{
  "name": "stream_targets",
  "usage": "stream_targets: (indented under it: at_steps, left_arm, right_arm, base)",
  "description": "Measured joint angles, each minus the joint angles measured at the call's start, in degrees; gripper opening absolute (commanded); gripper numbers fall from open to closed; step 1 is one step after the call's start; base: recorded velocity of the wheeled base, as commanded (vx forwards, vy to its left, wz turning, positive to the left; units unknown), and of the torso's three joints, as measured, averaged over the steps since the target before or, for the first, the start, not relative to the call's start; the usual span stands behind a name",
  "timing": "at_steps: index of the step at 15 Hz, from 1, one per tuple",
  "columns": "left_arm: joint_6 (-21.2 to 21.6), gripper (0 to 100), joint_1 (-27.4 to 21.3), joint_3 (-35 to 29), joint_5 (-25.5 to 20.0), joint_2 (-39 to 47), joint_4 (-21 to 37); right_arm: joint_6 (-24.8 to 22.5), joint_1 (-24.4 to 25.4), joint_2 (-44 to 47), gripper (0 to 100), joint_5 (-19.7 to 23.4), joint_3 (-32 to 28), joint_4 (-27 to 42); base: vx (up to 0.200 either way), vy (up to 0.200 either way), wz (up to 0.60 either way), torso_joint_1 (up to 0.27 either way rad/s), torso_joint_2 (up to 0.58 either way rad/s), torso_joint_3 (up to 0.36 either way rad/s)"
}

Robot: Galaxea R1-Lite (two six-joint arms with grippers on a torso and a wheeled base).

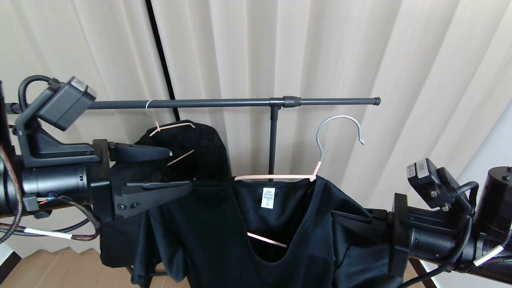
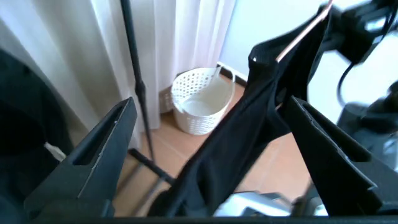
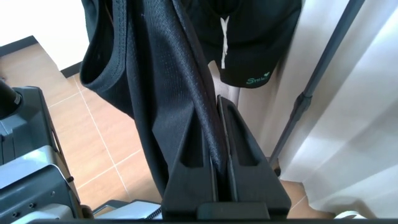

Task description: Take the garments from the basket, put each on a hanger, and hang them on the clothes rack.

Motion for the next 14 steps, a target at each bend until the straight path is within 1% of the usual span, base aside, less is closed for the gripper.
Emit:
stream_targets:
  at_steps: [3,7,11,14]
  left_arm:
    - [2.9,100,-3.5,-0.8,0.0,2.9,0.0]
    - [6.9,100,-7.2,-1.8,-0.1,6.8,0.0]
    - [7.9,100,-8.4,-1.2,-0.2,7.8,2.0]
    - [8.1,100,-10.0,-0.3,-0.3,8.1,2.3]
  right_arm:
    - [-0.1,0.1,0.0,0,0.0,0.1,0.1]
    - [-2.3,0.5,0.0,0,0.0,0.2,0.0]
    - [-3.1,1.3,-0.5,0,0.1,0.8,0.0]
    - [-4.1,1.6,-1.0,0,0.0,1.4,0.0]
  base:
    - [0.000,0.000,0.00,0.000,0.00,0.000]
    - [0.000,0.000,0.00,0.000,0.00,0.000]
    - [0.000,0.000,0.00,0.000,0.00,0.000]
    - [0.000,0.000,0.00,0.000,0.00,0.000]
